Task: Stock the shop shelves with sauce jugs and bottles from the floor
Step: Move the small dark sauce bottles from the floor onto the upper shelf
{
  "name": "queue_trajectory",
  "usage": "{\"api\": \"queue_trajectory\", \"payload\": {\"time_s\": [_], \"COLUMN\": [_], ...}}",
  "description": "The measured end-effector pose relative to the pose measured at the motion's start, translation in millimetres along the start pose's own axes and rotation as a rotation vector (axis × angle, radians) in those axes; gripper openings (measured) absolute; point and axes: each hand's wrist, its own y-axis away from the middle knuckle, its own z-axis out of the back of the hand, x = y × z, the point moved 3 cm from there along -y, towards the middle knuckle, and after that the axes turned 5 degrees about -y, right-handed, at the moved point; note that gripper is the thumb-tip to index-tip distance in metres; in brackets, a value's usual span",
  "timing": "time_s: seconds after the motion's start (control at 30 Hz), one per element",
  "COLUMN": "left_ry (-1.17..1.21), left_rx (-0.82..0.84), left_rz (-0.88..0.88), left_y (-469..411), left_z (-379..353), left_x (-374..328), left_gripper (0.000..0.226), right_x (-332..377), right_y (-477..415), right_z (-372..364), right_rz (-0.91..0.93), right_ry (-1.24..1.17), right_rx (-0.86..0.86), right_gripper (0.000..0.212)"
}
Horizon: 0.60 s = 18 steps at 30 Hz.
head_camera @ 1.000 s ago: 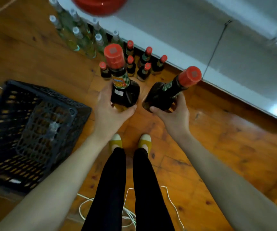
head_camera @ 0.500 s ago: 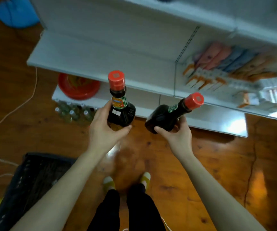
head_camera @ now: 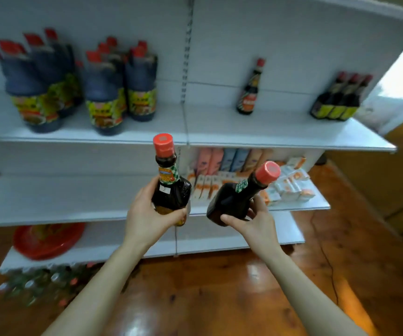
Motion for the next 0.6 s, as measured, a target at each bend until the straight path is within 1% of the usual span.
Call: {"api": "queue_trajectory", "payload": {"time_s": [0.17, 0.3, 0.53, 0.6], "left_ry": [0.129, 0.133, 0.146, 0.167], "left_rx": [0.073, 0.157, 0.273, 0.307], "left_rz": [-0.073, -0.149, -0.220, -0.244], "left_y": [-25.0, -54.9, -131.3, -157.8], "left_z": [-71.0, -126.0, -243.4, -279.1], "left_x": [-62.0, -97.3, -133.3, -146.2], "left_gripper": [0.061, 0.057, 0.060, 0.065], "right_x": [-5.7, -18.6, -54.4, -60.5], "right_y": [-26.3, -48.6, -118.0, -146.9], "right_z": [90.2, 148.6, 228.7, 252.0], "right_rz": [0.027, 0.025, 0.003, 0.007], "right_ry": [0.006, -0.003, 0.009, 0.008], "right_rx": [-0.092, -0.204, -0.358, -0.386], "right_gripper": [0.058, 0.056, 0.064, 0.065]}}
